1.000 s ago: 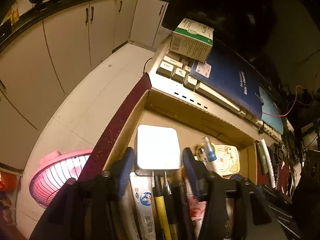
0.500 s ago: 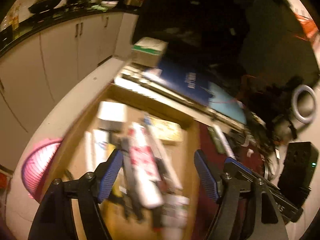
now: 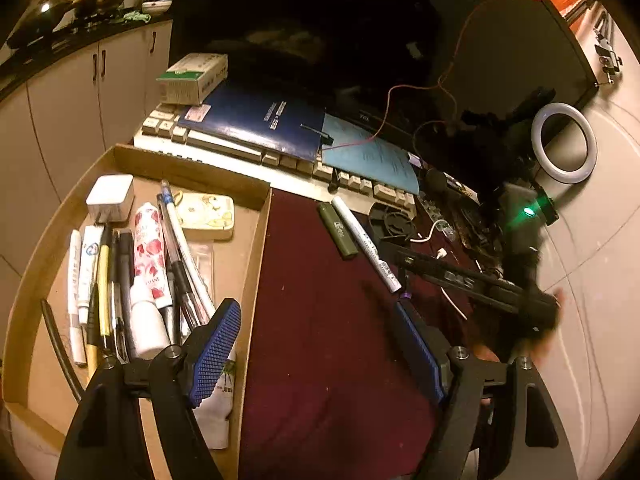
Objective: Organize rigid objects
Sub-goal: 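Grasp the green lighter with the left gripper while the right grasps a white marker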
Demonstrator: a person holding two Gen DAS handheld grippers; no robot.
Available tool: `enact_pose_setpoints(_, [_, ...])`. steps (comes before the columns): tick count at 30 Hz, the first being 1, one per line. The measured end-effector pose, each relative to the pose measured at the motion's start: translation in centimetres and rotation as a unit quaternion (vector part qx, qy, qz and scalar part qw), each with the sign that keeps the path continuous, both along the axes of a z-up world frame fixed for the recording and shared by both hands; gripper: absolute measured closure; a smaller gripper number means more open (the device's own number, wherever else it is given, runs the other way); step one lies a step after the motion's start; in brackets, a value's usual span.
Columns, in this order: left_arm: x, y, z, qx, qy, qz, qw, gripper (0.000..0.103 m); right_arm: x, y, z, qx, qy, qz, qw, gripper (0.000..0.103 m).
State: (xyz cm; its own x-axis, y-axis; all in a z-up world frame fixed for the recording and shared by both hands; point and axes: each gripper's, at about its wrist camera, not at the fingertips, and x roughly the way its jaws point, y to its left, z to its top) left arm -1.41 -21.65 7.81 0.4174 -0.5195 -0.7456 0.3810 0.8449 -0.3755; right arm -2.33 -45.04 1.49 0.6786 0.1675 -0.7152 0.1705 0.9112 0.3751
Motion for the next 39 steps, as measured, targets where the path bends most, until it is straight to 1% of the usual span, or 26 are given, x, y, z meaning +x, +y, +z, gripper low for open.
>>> enact_pose_setpoints(1, [0.0, 0.0, -0.3, 0.000, 0.003, 0.001, 1.0000, 0.022, 0.5, -0.1, -0.4, -0.003, 0.008, 0.000, 1.000, 0.066])
enact_pose_setpoints(5, [0.5, 0.2, -1.2, 0.002, 0.017, 0.004, 0.9998, 0.022, 1.9, -0.2, -2.0, -0.029, 0.038, -0.025, 0.999, 0.068])
enact_pose_setpoints(7, [0.8, 0.2, -1.5, 0.002, 0.022, 0.004, 0.9997, 0.022, 2.3, -0.1, -2.4, -0.036, 0.048, -0.028, 0.998, 0.078])
enact_pose_setpoints(10, [1.2, -0.2, -1.6, 0.008, 0.025, 0.003, 0.9996, 0.022, 2.4, 0.1, -2.5, -0.053, 0.046, -0.031, 0.997, 0.085])
enact_pose_setpoints(13, [1.5, -1.1, -1.8, 0.015, 0.028, -0.005, 0.9995, 0.022, 2.0, 0.5, -2.5, -0.056, 0.050, -0.026, 0.997, 0.087])
enact_pose_setpoints(15, [1.6, -1.7, -1.9, 0.018, 0.030, -0.009, 0.9993, 0.022, 1.4, 0.8, -2.6, -0.050, 0.052, -0.025, 0.997, 0.088])
enact_pose_setpoints(19, [2.3, -3.4, -2.4, 0.031, 0.034, -0.017, 0.9988, 0.022, -1.2, 1.8, -2.9, -0.028, 0.046, -0.037, 0.998, 0.089])
enact_pose_setpoints(24, [4.2, -5.9, -3.0, 0.053, 0.041, -0.027, 0.9974, 0.022, -6.0, 2.3, -3.3, -0.002, 0.027, -0.060, 0.998, 0.089])
enact_pose_setpoints(29, [6.4, -9.5, -4.1, 0.095, 0.047, -0.042, 0.9934, 0.022, -9.7, 1.4, -4.1, 0.037, 0.009, -0.080, 0.996, 0.089])
enact_pose_setpoints(30, [6.9, -10.1, -4.4, 0.103, 0.052, -0.038, 0.9926, 0.022, -10.2, 1.3, -4.2, 0.039, 0.004, -0.081, 0.996, 0.089])
enact_pose_setpoints(32, [8.0, -11.4, -4.9, 0.107, 0.060, -0.037, 0.9918, 0.022, -10.8, 1.1, -4.3, 0.042, -0.007, -0.077, 0.996, 0.089])
enact_pose_setpoints(36, [10.3, -13.6, -5.9, 0.139, 0.054, -0.025, 0.9885, 0.022, -11.0, 1.1, -4.5, 0.039, -0.025, -0.069, 0.997, 0.088])
enact_pose_setpoints(38, [11.3, -14.4, -6.6, 0.151, 0.060, -0.017, 0.9865, 0.024, -10.9, 1.1, -4.5, 0.040, -0.027, -0.067, 0.997, 0.088])
enact_pose_setpoints(39, [11.7, -14.7, -7.0, 0.155, 0.062, -0.015, 0.9859, 0.027, -11.0, 1.1, -4.5, 0.040, -0.028, -0.066, 0.997, 0.088])
